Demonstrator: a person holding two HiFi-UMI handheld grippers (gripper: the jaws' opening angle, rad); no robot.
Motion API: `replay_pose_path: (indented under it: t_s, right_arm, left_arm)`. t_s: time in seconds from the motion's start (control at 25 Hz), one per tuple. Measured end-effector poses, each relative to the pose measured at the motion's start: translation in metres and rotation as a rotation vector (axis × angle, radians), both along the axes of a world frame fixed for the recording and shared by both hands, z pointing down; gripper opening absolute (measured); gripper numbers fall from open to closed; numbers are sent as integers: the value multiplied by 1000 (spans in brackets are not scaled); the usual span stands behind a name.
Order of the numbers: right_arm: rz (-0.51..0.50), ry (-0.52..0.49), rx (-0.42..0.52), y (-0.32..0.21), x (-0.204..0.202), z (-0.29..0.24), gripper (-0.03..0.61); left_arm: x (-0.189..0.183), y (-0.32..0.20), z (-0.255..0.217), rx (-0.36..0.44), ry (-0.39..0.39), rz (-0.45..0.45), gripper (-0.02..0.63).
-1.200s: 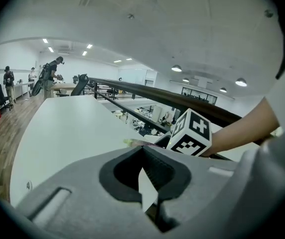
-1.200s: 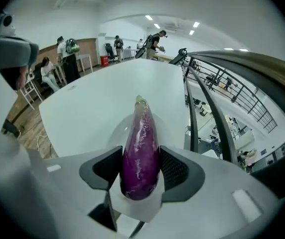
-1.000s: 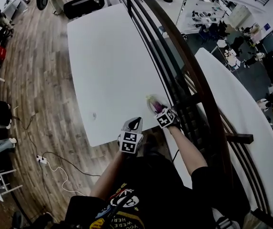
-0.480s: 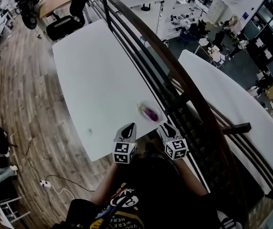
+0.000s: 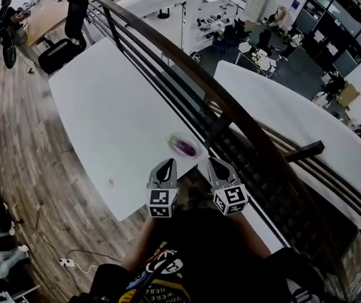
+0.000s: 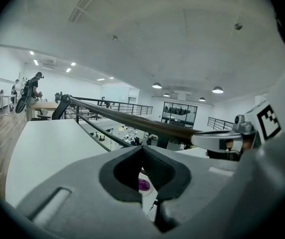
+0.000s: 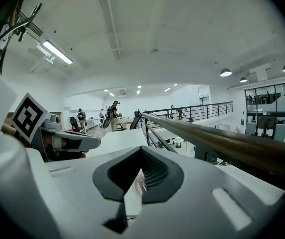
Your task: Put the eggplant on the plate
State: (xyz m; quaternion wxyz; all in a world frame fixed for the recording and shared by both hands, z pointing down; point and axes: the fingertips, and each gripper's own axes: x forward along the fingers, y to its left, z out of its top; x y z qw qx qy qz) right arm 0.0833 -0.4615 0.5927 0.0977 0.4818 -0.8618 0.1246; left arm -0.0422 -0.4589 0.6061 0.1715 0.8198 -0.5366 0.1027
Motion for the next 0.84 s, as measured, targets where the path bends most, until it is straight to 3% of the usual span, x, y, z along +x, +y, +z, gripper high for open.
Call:
replay_pose_path:
  t_s: [0.28,0.84]
  right_arm:
    - [54,-38,-52,14,20,7,0]
    - [-13,-38,-94,22,0,21,2]
  left_arm:
    - [-2,12,2,-11,-3,-7,6]
    - [-4,20,10,-32,-3,-12,6]
